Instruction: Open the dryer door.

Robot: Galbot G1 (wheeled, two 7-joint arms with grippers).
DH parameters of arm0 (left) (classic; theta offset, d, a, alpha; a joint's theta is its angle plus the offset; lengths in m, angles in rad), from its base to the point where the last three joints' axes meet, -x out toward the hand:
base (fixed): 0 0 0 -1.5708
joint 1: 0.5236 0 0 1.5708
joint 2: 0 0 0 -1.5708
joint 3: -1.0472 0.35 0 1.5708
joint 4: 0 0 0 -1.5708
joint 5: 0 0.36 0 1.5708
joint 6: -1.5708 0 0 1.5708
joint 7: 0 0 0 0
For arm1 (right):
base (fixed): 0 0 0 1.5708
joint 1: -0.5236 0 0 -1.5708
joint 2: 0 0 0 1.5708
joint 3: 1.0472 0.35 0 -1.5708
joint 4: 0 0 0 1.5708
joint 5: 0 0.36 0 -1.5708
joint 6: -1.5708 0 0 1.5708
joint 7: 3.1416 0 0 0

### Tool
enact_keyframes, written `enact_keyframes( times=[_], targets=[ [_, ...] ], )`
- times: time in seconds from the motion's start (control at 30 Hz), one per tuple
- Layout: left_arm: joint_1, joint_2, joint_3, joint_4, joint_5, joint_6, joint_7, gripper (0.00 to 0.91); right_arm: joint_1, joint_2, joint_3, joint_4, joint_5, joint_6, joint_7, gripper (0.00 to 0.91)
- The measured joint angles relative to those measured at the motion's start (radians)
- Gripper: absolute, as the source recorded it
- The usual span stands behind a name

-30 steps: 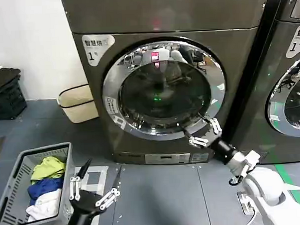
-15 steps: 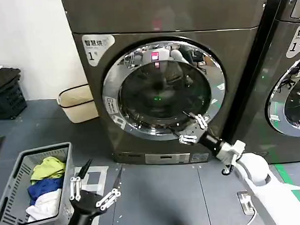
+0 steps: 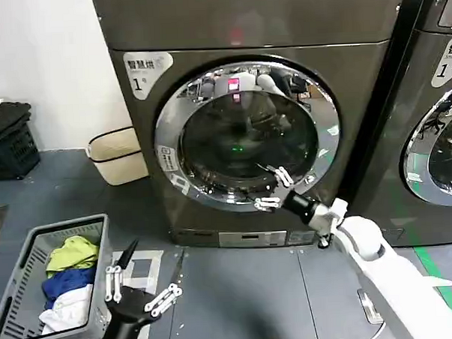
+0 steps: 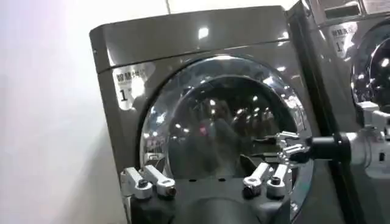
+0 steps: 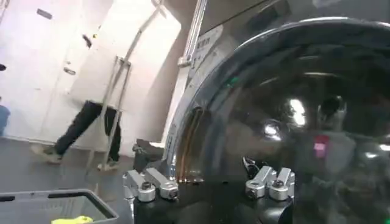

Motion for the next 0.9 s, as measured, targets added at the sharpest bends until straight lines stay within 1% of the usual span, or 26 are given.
enact_keyframes(
  times=[0.6, 0.9],
  targets=[
    [0.003, -0.002, 0.0, -0.002, 0.008, -0.006, 0.008, 0.907, 0.143, 0.049, -0.128, -0.101, 0.004, -0.003, 0.008, 0.907],
    [0.004, -0.01, 0.001, -0.005, 0.011, -0.008, 0.01, 0.907, 0.186, 0.075, -0.168, -0.149, 0.003, -0.004, 0.013, 0.907]
  ],
)
